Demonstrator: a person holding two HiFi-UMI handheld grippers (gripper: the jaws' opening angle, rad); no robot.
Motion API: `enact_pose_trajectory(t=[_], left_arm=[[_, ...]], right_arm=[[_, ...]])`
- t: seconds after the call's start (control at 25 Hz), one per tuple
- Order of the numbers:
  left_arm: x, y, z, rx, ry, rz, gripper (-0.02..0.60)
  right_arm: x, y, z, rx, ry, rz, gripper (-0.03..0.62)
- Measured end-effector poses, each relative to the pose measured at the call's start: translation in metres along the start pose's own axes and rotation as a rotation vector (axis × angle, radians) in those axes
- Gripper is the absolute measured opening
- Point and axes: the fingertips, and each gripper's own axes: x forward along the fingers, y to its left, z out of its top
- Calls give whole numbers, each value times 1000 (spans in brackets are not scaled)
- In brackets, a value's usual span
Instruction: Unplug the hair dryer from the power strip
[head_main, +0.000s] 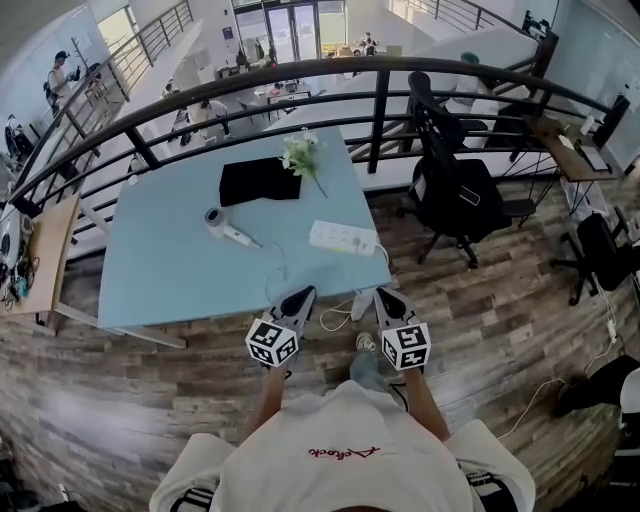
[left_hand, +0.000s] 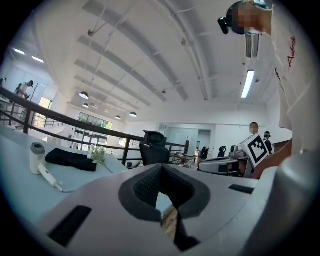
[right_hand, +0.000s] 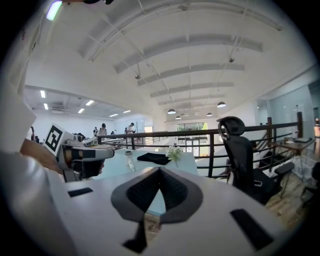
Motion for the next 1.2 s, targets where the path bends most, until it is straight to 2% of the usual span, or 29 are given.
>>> enact_pose_trajectory(t=[0.44, 0.76, 1.2], left_arm=[[55, 40, 13, -1, 15, 22, 8], [91, 70, 25, 2, 22, 78, 8], [160, 88, 44, 26, 32, 130, 8]], right_arm=[[60, -37, 16, 13, 8, 25, 17], [104, -66, 30, 21, 13, 81, 17], [152, -122, 53, 20, 0, 155, 17]])
